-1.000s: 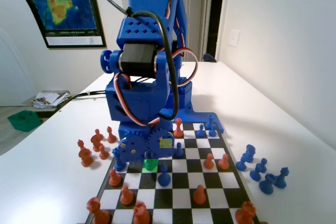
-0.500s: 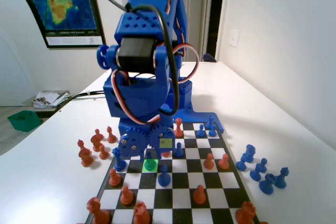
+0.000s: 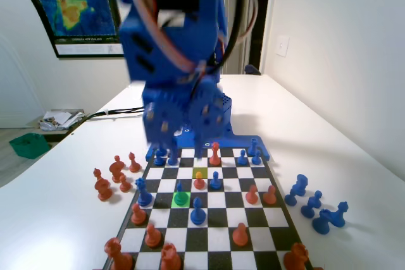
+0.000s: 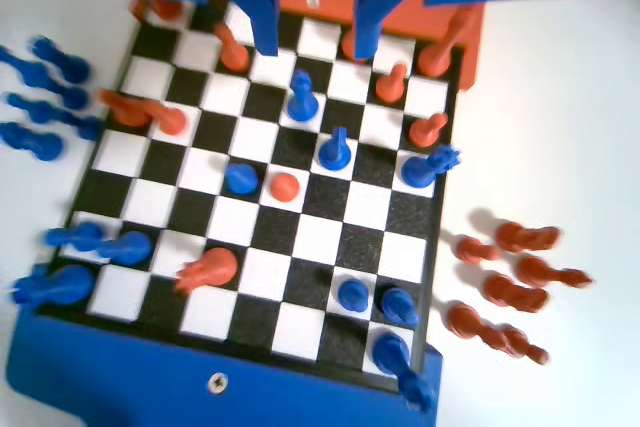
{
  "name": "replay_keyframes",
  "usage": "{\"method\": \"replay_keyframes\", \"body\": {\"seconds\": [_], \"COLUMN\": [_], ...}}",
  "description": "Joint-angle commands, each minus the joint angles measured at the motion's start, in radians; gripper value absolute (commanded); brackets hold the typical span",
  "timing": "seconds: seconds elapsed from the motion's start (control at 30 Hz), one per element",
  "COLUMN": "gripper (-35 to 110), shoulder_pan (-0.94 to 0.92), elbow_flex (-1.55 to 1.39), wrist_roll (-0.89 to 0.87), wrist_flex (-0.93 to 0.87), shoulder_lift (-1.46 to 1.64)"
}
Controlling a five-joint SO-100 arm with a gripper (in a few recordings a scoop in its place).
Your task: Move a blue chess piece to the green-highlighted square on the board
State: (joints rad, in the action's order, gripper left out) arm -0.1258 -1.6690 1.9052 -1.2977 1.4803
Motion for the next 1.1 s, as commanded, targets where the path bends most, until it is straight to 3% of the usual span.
{"method": "replay_keyframes", "body": {"seconds": [0.0, 0.47, 1.07], "gripper": [9, 6, 1], "shoulder_pan": [0.018, 0.112, 0.161], "elbow_flex": [0.051, -0.025, -0.388], "wrist_roll": [-0.012, -0.092, -0.101], "wrist_flex": [-0.106, -0.328, -0.362], "shoulder_lift": [0.224, 0.695, 1.284]}}
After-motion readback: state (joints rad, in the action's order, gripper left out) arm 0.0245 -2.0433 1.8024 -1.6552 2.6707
